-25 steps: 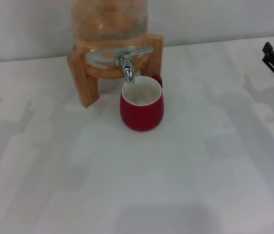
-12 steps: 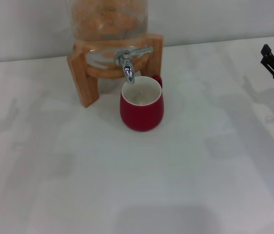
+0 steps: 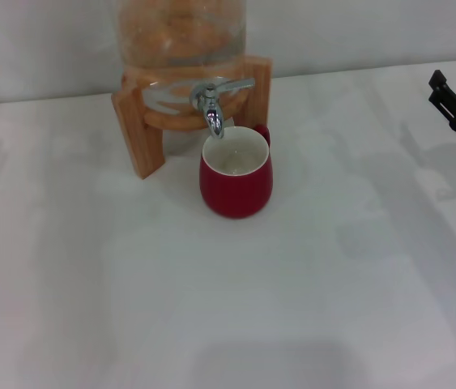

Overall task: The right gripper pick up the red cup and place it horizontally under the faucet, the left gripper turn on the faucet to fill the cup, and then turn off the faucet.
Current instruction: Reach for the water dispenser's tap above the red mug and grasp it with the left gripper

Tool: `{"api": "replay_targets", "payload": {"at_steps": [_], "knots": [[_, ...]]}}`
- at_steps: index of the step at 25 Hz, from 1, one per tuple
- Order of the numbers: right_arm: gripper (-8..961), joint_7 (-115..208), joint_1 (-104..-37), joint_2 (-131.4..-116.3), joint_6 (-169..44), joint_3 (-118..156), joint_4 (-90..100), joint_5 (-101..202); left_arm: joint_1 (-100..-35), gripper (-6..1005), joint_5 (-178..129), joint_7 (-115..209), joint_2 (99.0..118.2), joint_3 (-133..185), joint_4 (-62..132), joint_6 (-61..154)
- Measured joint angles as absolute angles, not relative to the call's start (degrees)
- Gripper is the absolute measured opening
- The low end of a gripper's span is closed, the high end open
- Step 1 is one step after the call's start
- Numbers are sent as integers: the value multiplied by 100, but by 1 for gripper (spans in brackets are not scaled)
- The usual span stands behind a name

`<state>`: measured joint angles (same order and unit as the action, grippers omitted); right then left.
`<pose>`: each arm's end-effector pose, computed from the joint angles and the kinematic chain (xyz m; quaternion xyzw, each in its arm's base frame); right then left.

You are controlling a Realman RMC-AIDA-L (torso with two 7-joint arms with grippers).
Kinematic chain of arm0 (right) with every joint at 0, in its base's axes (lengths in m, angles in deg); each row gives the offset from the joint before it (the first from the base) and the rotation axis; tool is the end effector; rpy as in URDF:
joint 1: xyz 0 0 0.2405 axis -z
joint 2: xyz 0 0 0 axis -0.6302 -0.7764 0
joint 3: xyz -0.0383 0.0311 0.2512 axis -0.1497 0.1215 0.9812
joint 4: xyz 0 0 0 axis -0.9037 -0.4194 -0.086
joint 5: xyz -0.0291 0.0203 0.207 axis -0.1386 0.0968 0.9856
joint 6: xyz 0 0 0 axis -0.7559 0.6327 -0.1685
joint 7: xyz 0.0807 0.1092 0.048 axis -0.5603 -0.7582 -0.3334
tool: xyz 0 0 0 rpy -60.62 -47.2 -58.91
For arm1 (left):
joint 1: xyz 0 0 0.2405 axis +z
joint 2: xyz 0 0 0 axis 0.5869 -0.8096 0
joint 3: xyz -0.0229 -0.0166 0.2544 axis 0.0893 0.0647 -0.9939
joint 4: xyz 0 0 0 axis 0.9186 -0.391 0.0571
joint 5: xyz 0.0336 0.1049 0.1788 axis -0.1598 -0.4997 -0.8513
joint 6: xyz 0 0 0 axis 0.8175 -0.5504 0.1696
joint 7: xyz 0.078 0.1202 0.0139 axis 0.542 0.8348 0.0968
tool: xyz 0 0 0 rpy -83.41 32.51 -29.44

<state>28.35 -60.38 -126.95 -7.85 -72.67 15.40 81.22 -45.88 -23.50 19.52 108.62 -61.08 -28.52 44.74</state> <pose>0.3482 0.3384 0.0320 -0.6553 0.2713 0.3414 0.6168 -0.2765 0.3828 0.0639 -0.7115 -0.2838 -0.2125 0.6067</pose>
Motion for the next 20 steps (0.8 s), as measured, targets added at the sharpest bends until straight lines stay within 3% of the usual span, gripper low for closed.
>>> {"api": "replay_targets", "payload": {"at_steps": [6,10,20], "knots": [[829,2798,-6086,-12684,-889,-7250,1538,8125,-4675,833,-2772,2474,11001,-6097,-4295,6938],[829,2786,-6100,-12677,-903,-7226,1533,8127,-4729,833,-2964,3416,11279,-5991,-5010,8096],[829,2573,-6139,-12650,-916,-7223,1510,8112,-4766,832,-5194,3322,11308,-6827,-5982,10052]]}}
